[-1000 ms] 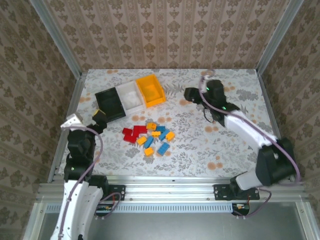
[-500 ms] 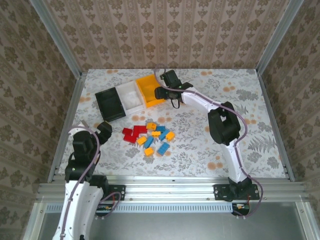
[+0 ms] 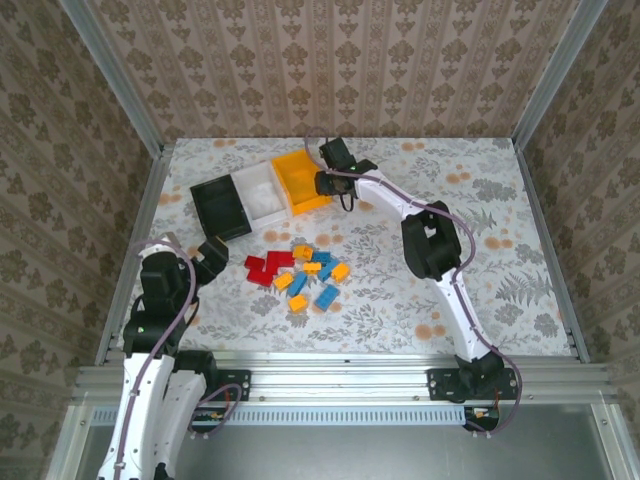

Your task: Sort the legos into containers by color

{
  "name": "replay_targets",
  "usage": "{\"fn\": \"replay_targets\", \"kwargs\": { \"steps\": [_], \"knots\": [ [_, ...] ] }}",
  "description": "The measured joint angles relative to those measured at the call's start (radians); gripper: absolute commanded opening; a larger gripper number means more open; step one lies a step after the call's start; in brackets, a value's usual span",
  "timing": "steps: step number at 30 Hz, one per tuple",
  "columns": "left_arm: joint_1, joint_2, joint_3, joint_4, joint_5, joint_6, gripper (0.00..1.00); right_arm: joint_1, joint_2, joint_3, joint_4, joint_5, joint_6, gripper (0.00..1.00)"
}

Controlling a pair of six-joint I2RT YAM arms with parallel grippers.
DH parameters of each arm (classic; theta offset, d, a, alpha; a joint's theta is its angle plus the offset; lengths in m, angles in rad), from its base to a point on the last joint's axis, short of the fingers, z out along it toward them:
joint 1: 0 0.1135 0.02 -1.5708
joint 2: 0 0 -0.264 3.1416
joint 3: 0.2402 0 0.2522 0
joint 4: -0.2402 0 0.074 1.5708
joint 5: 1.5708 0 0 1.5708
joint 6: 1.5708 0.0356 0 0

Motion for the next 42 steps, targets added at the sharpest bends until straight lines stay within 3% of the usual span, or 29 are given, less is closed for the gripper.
{"fn": "replay_targets", "kwargs": {
  "steps": [8,13,22,28,37,42],
  "knots": [
    [0.000,-0.038,-0.022,-0.019,0.023,-0.020,1.00,0.001,0.037,0.046,-0.029,0.013,-0.010,0.00],
    [0.000,-0.004,-0.025,0.001,0.025,-0.014,1.00,0.002,0.012,-0.002,-0.011,0.057,-0.014,0.00],
    [0.000,0.080,0.008,0.074,0.031,-0.018,1.00,0.006,-0.276,-0.426,0.058,0.184,0.008,0.00],
    [0.000,0.113,0.006,0.204,0.025,-0.044,1.00,0.006,-0.443,-0.620,0.078,0.235,-0.008,0.00],
    [-0.002,0.332,0.047,0.314,0.058,-0.045,1.00,-0.050,-0.545,-0.858,0.167,0.239,0.063,0.00],
    [-0.024,0.364,0.068,0.328,0.090,-0.045,1.00,-0.072,-0.595,-0.956,0.218,0.280,0.158,0.00]
  ]
}}
